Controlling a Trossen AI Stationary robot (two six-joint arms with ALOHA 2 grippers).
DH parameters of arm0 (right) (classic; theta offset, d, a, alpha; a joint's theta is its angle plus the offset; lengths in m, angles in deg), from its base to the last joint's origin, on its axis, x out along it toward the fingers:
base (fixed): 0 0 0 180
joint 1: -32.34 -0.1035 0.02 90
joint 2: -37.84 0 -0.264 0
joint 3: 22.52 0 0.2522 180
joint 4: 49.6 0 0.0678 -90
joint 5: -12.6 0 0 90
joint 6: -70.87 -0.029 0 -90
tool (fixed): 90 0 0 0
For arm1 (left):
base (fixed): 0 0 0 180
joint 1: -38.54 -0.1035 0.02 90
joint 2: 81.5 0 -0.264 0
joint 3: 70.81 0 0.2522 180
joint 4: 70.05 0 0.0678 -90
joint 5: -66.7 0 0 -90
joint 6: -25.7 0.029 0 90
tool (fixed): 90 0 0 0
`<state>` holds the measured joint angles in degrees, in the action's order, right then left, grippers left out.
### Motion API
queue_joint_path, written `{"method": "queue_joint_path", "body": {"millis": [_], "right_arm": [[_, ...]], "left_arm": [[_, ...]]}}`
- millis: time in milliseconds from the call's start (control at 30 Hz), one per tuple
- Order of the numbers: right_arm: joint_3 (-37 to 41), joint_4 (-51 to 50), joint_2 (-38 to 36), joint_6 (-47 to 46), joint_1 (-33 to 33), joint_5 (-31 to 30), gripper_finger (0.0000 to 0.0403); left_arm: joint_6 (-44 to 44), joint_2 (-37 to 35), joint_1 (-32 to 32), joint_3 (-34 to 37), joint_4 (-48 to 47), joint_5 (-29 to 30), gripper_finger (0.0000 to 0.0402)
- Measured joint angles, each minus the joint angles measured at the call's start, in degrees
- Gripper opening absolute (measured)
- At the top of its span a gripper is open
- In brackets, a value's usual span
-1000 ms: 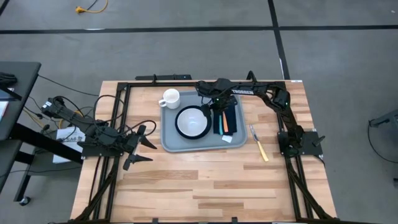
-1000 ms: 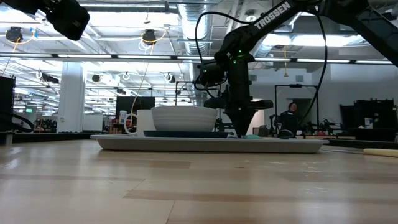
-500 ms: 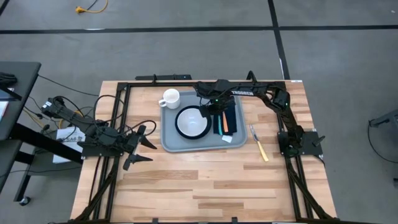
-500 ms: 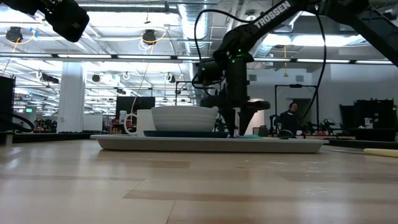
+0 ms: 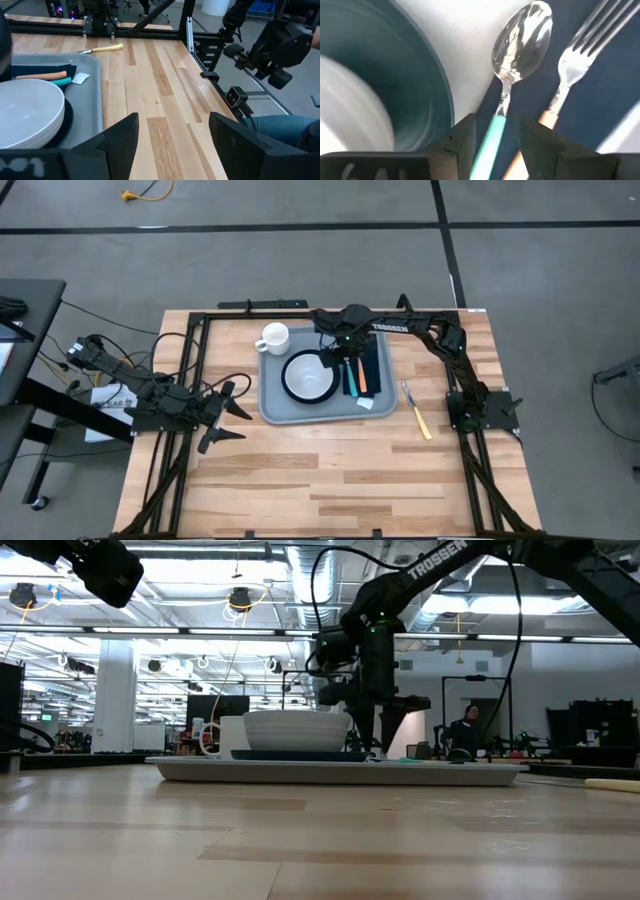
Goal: Set up tray
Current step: Put the yellow knife on top of the blue table napkin on the gray serving tray to the right of the orange fork
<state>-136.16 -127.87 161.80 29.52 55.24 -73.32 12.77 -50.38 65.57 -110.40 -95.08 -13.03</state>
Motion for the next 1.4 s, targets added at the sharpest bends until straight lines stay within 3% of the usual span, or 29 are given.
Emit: {"method": "queue_joint_path", "body": {"millis": [133, 333, 567, 767, 1067, 1233, 1400], "right_arm": [[-4.46, -8.12, -0.02, 1.32, -0.02, -4.01, 0.0124], [-8.17, -24.79, -2.41, 1.05, -1.66, -16.96, 0.0119], [-4.83, -24.73, -12.04, 3.71, -3.39, -13.07, 0.0118], [7.04, -24.53, -23.34, 3.88, -7.48, -9.48, 0.0118], [37.84, -7.18, -41.5, 3.42, -15.52, -2.58, 0.0118], [50.52, -1.78, -46.72, 1.33, -18.83, -2.28, 0.0118], [58.03, 4.31, -48.33, -0.71, -20.71, 0.97, 0.0118]], "left_arm": [[0.0, 0.0, 0.0, 0.0, -0.02, 0.0, 0.0231], [0.0, -0.02, 0.01, 0.0, -0.02, 0.0, 0.0231], [0.0, 0.0, 0.0, 0.0, 0.05, 0.0, 0.0231], [-0.2, 0.0, 0.0, 0.0, 0.24, 0.02, 0.0231], [-0.39, 0.0, 0.0, 0.0, 1.11, 0.13, 0.0231], [-1.67, 0.0, 0.0, 0.0, 1.93, 0.6, 0.0231], [-2.89, 0.0, 0.0, 0.0, 1.92, 1.14, 0.0231]]}}
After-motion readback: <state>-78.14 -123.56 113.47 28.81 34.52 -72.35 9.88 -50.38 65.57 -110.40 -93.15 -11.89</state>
